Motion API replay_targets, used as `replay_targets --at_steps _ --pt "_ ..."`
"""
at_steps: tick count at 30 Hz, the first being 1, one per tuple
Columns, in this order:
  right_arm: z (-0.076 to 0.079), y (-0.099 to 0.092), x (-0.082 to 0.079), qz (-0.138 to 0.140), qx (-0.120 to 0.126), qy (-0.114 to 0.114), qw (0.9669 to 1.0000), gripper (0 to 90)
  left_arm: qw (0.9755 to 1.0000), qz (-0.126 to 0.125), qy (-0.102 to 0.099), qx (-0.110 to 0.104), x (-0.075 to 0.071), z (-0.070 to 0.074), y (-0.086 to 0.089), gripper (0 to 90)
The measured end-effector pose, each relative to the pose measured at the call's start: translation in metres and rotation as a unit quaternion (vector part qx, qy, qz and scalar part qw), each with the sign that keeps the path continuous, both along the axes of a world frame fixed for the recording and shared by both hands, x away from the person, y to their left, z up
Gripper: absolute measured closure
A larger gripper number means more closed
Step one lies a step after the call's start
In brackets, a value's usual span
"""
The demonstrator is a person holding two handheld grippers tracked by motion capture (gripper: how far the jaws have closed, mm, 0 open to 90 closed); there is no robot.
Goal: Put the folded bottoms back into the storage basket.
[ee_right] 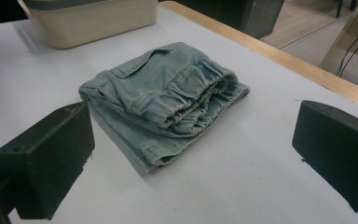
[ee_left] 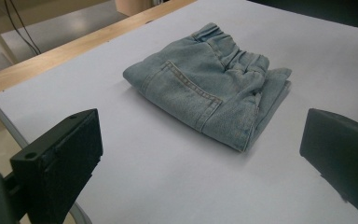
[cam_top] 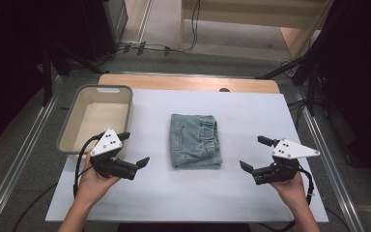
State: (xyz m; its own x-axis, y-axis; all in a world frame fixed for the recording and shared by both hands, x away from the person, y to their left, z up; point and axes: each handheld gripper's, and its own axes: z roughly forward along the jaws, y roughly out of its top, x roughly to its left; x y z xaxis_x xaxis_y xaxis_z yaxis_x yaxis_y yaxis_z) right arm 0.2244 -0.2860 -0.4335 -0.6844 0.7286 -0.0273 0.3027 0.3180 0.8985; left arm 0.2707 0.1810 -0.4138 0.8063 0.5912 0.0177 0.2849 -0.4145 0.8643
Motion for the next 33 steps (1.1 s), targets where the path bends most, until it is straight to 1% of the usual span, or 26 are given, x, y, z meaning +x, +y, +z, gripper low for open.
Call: replay_targets --at_steps 4,7,9,12,16,19,25,29,33 --pt "-0.001 0.0 0.001 0.004 0.0 0.006 1.0 0.0 1.0 0.003 0.001 -0.008 -0.001 0.0 0.001 0.0" --pt "-0.001 0.001 0.001 0.004 -0.002 0.008 1.0 0.0 1.0 0.003 0.004 -0.004 0.0 -0.002 0.001 0.0" --pt "-0.001 0.002 0.0 0.007 0.002 0.008 0.9999 0.0 1.0 0.002 0.004 -0.003 0.0 -0.002 0.001 0.0" --pt "-0.001 0.003 0.0 0.011 0.006 0.012 0.9998 0.0 1.0 0.001 0.003 -0.004 -0.001 0.0 0.002 0.0" --pt "-0.003 0.005 0.002 0.013 0.006 0.016 0.9998 0.0 1.0 0.003 0.004 -0.006 0.0 -0.001 0.003 0.0" --pt "-0.004 0.008 0.002 0.011 -0.002 0.014 0.9998 0.0 1.0 0.001 0.006 -0.005 0.0 -0.001 0.002 0.0" --pt "-0.006 0.014 0.002 0.019 -0.016 0.012 0.9996 0.0 1.0 0.0 0.008 -0.004 0.001 -0.002 0.002 0.0" --pt "-0.007 0.016 0.003 0.021 -0.019 0.013 0.9995 0.0 0.9999 0.001 0.009 -0.009 0.001 -0.002 0.003 0.0" --pt "-0.009 0.02 0.004 0.024 -0.026 0.014 0.9993 0.0 0.9999 0.0 0.012 -0.009 0.002 -0.003 0.003 0.0"
